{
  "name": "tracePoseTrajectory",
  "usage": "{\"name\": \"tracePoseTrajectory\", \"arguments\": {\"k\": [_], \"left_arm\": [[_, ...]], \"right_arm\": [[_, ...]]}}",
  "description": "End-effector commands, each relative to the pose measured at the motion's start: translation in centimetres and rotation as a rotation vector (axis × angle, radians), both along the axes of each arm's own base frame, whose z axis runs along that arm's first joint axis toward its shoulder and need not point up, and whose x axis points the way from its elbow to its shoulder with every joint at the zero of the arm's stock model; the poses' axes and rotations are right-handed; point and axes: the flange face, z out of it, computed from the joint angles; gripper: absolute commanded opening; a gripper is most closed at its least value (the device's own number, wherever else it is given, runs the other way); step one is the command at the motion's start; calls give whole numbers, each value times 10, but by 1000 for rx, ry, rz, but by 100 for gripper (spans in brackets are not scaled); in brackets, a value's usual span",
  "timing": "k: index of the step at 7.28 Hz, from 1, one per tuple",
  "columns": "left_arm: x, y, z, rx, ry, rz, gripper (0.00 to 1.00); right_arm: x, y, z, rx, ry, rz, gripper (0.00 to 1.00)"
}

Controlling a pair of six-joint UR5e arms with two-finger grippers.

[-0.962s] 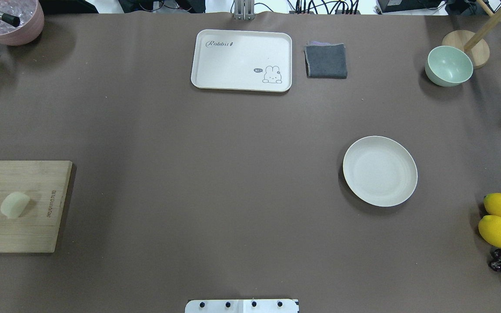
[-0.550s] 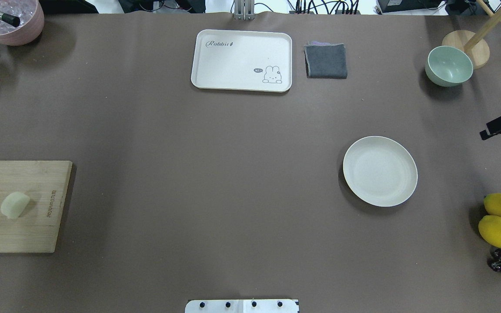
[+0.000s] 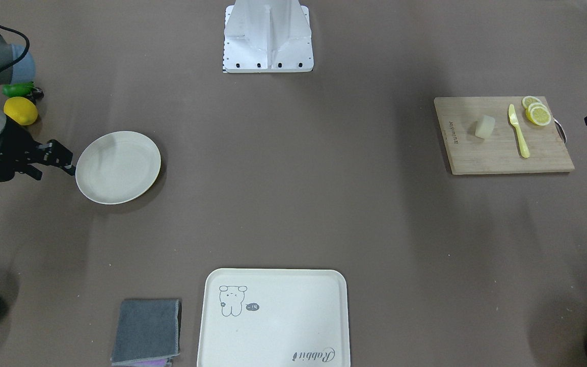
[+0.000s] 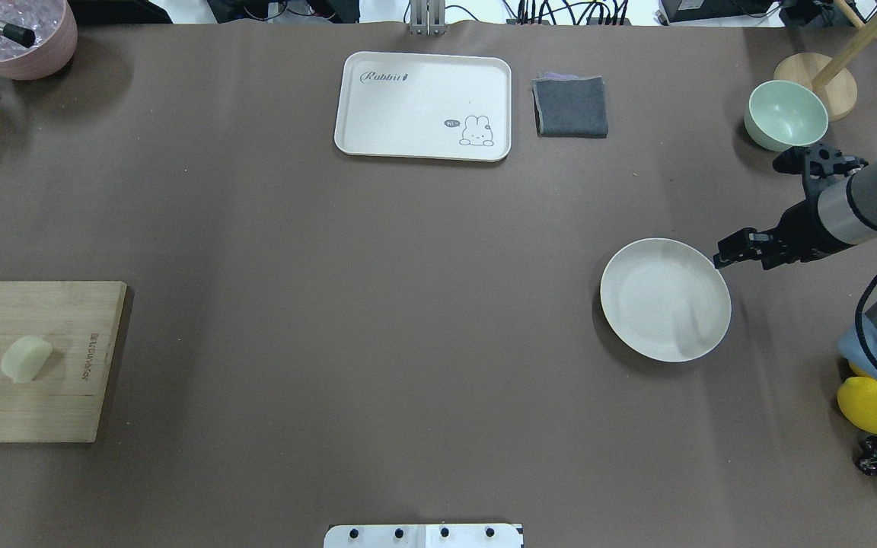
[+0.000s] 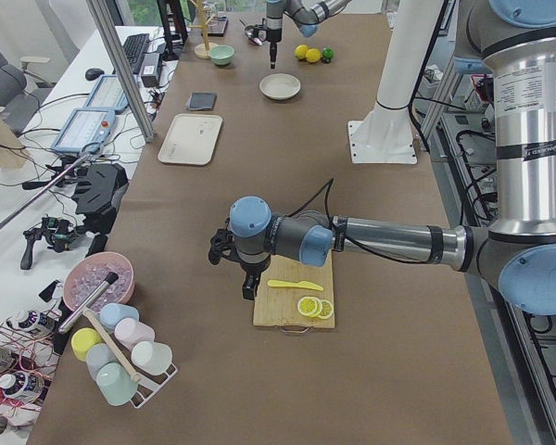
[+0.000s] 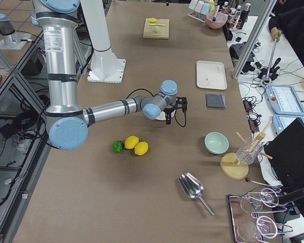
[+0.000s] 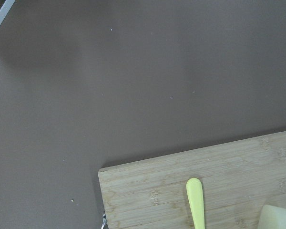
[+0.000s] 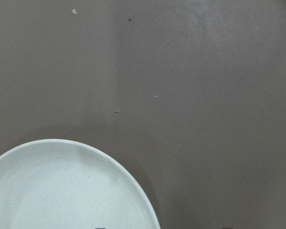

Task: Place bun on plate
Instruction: 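Reach the right gripper to the white plate rim and grip it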

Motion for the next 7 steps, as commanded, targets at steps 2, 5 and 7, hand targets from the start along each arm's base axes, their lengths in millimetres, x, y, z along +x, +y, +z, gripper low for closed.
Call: {"name": "tracePoseTrajectory", "arguments": {"k": [2,5,7], "left_arm": [[0,0,1,-1,-2,0,98],[0,0,1,-2,-1,-1,98],[0,1,3,-5,-3,-1,98]], "right_arm": [[-27,8,14,-14,32,-18,64],[-39,14,26,-25,50,-39,19],[-43,14,19,-19,38,-47,0]]}}
